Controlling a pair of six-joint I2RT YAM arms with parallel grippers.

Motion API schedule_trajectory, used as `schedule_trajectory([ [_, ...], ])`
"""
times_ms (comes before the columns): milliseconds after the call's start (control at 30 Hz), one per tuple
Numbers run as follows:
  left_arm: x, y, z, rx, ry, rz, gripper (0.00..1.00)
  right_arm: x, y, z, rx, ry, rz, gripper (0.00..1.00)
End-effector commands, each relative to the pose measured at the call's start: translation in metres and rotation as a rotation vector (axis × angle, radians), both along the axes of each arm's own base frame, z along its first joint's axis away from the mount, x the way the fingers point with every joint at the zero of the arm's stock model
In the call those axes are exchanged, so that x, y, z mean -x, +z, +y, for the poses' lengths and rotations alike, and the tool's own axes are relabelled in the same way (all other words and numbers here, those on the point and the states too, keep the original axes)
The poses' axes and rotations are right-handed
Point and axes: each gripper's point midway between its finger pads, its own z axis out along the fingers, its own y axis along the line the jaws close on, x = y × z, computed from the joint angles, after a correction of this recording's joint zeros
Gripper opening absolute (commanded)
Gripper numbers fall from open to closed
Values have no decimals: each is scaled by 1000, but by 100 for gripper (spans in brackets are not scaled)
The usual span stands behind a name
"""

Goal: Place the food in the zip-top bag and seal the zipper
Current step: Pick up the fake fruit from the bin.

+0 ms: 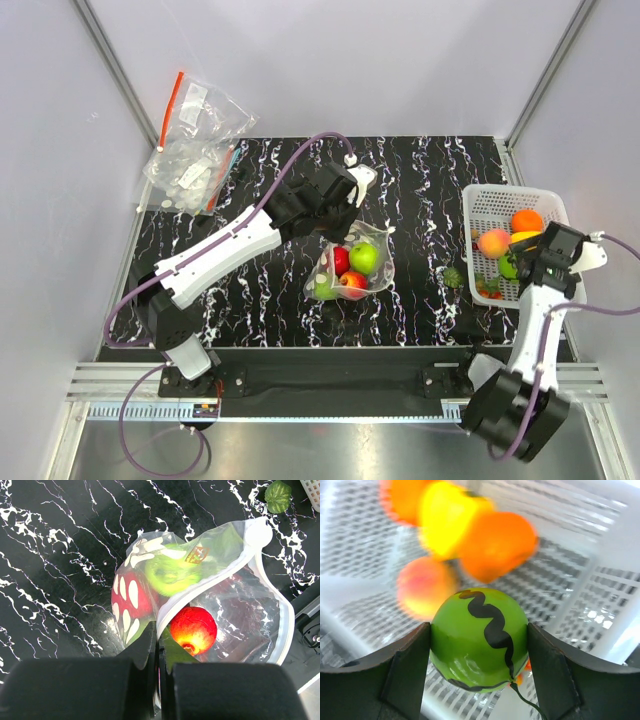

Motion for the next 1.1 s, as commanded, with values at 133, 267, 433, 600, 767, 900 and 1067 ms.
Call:
schedule_trajectory([
  [133, -2, 17, -6, 46, -10, -39, 2, -28, 105, 80, 50, 551, -371, 49],
  [267, 0, 21, -10, 53, -16, -38, 2, -30, 145, 131, -34, 768, -585, 46],
  [433, 0, 25, -13, 50, -17, -44, 2, -12, 181, 166, -43, 936, -685, 46],
  [600, -3, 30, -14, 56, -9, -56, 2, 9, 212, 198, -73, 1087, -769, 48],
  [767, -6, 38, -17, 62, -7, -63, 2, 17, 223, 214, -89, 1148, -789, 47],
  [900, -7, 33, -18, 55, -5, -58, 3, 9, 212, 218, -139, 1171, -768, 47],
  [1067, -8, 29, -20, 58, -2, -50, 2, -7, 202, 237, -158, 1298, -652, 42],
])
